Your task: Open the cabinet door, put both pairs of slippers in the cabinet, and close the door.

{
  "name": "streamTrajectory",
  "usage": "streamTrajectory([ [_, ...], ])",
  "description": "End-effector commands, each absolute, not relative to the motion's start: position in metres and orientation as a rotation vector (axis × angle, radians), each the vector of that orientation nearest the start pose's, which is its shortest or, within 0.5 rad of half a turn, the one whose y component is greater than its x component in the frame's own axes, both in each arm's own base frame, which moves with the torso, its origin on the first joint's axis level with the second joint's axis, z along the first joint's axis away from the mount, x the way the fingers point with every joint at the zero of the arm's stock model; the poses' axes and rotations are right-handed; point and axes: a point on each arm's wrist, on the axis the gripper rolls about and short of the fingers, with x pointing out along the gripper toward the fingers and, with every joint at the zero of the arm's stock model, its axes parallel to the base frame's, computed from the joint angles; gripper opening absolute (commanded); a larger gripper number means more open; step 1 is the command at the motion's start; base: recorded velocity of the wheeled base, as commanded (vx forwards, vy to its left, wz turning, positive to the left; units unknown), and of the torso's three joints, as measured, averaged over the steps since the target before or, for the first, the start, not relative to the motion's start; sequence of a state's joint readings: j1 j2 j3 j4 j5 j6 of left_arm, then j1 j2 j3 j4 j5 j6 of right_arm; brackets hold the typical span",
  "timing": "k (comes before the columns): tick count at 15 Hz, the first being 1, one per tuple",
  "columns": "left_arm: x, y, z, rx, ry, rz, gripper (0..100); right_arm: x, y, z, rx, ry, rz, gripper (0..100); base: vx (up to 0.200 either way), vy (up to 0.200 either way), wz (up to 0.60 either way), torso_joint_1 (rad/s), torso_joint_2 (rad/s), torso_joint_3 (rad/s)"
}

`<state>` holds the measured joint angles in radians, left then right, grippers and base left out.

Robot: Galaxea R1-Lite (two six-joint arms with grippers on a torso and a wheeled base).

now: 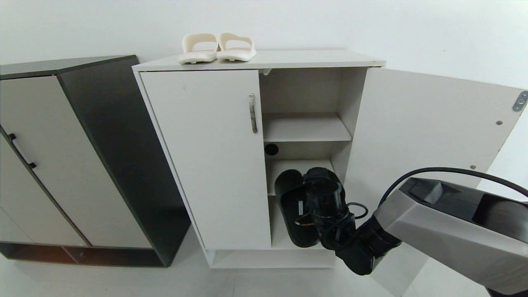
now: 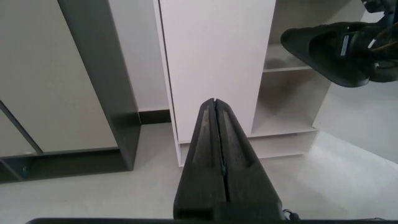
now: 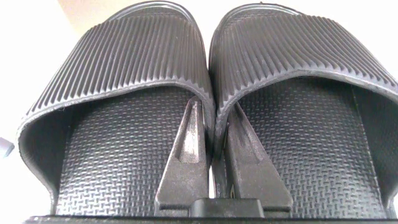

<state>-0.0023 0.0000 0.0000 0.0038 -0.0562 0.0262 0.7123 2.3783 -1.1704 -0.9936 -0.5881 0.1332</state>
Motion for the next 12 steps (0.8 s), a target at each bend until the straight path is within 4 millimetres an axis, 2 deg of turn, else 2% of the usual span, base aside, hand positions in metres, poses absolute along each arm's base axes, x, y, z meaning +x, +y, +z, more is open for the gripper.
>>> streamTrajectory([
  [1,-0.0227,-0.0012,0.0750,0.026,0.005,-0.060,0,0.3450,0.2838,0.0427,-0.007,0.191,0.116,0,0.000,0.000,0.00,0.002,0.01,-0.056],
  [8,-0.0227,-0.0012,0.0750,0.026,0.005,-0.058,0,0.3529,0.2879,0.0361,0.004,0.181,0.110,0,0.000,0.000,0.00,0.001,0.00,-0.172],
  [12,-0.0227,-0.0012,0.0752,0.026,0.004,-0.058,0,0.3543,0.2889,0.0406,0.031,0.139,0.104,0,0.000,0.000,0.00,0.004,0.00,-0.174],
])
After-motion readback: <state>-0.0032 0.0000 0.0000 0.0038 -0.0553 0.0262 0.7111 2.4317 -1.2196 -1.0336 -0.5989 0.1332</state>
